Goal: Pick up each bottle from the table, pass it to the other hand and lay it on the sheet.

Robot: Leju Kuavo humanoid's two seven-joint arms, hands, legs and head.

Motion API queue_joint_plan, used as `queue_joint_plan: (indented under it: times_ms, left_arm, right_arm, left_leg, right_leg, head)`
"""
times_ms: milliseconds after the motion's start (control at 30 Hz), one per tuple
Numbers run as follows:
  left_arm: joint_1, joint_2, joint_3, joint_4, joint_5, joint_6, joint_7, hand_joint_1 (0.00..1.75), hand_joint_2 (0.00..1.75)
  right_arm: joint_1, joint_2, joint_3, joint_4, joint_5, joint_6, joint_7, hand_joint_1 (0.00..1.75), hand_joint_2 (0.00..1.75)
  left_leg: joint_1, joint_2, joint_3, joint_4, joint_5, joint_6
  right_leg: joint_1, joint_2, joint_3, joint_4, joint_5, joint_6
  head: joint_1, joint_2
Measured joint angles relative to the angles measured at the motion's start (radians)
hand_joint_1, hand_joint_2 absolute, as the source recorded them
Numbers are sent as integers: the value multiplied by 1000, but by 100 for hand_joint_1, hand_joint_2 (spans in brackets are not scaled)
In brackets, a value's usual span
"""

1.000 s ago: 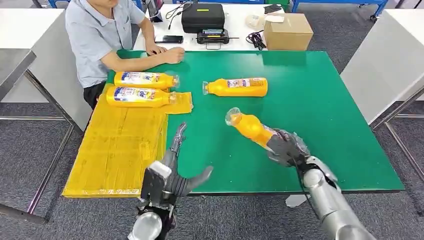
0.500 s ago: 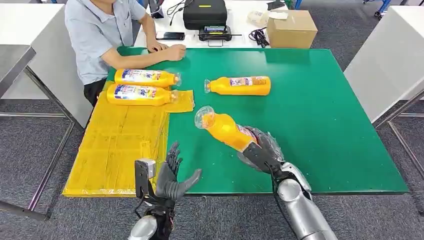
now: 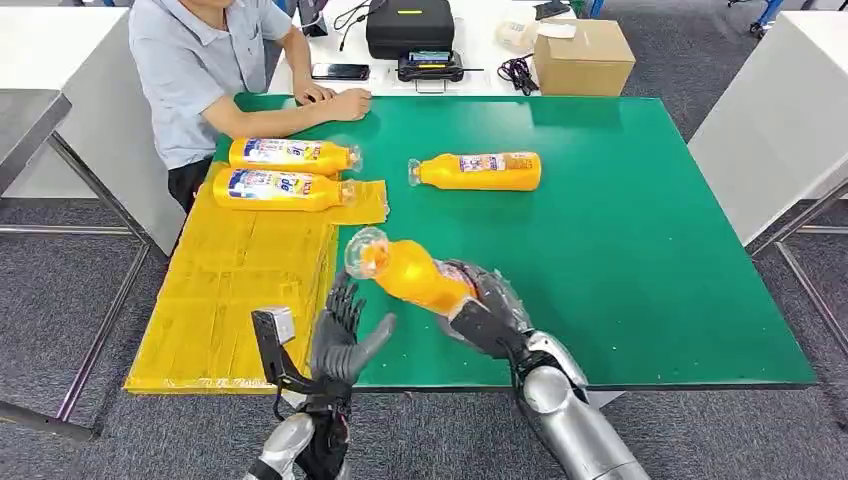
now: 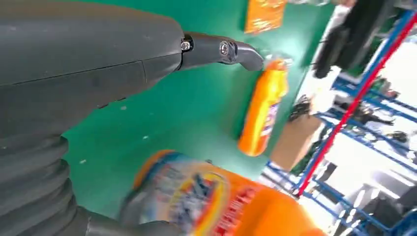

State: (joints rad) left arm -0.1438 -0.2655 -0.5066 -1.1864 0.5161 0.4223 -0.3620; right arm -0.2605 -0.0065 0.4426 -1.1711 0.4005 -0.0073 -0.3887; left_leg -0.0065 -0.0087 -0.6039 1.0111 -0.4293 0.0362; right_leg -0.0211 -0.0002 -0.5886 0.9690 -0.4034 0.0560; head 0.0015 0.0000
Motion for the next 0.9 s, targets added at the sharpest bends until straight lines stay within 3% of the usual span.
queue_joint_plan:
  times_ms: [267,900]
  left_arm:
    - [-20,4,-40,0,-11,8,-50,0,175]
    - [-32,22,-92,-11,19,-32,-30,0,175]
  right_arm:
    - [-32,13,77,45,-26,0,6,175,175]
    - [-67,19,126,105,-14,-41,28,175,175]
  left_leg:
    - [0,0,0,0,0,0]
    - [0,0,-1,0,0,0]
  right_leg:
    - [0,0,0,0,0,0]
    - [0,0,-1,0,0,0]
  head:
    - [0,0]
    - [0,0]
